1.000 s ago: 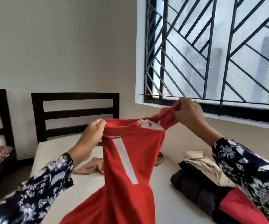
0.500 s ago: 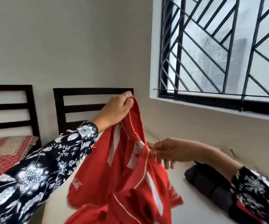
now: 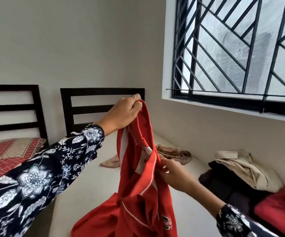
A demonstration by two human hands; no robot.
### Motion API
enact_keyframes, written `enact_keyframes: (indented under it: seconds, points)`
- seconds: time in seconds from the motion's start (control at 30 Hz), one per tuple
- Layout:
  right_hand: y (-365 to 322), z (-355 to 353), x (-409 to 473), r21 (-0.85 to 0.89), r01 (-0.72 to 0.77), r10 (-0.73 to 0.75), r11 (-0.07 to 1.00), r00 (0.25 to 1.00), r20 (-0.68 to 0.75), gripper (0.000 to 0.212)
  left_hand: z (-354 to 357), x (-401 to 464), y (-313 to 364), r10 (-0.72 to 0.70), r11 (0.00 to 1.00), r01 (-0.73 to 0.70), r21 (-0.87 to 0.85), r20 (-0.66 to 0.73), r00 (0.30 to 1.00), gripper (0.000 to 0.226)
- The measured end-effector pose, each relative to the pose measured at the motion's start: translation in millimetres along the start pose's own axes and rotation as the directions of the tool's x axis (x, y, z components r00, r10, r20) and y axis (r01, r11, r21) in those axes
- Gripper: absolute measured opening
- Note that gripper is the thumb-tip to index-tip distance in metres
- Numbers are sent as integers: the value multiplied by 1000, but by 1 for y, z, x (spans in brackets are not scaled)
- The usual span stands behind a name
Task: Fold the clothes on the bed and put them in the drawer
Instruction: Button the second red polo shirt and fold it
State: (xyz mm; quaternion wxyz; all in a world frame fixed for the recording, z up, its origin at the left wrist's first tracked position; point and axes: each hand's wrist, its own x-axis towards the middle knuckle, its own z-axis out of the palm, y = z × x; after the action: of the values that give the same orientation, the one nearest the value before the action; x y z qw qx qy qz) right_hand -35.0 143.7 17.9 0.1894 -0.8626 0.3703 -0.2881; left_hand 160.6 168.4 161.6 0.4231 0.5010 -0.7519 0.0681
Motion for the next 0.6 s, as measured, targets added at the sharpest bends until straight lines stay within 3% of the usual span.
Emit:
enact_keyframes:
  seconds: [0.07,0.23,0.33,0.4,0.5,0.53,0.6]
  points:
    - [2,1,2,37,-24,28,999,994,-106,17,0,-3,-7,3,999,-3,35,5,1000,26]
    - [18,-38,23,279,-154,247,948,910,-334,20,-19,-11,-37,-74,987,79,142,-37,997,32]
    - [8,-71,36,252,-114,219,961,871,-441,27,-21,-16,-46,-91,987,95,130,-34,995,40]
    - [-12,-94,42,146,-73,138,987,851,-508,27,-21,-18,-44,-73,994,72,81,11,997,49]
    - [-37,-122,44,-202,-51,-74,978,820,-568,20,-27,-25,-44,-52,987,29,160,142,988,75]
    - [-44,-130,43,-365,-73,-158,928,811,-564,19,-30,-27,-44,-67,982,27,189,205,977,82]
    - [-51,-146,42,-673,-132,-327,728,796,-509,24,-31,-30,-40,-140,967,56,247,337,931,85]
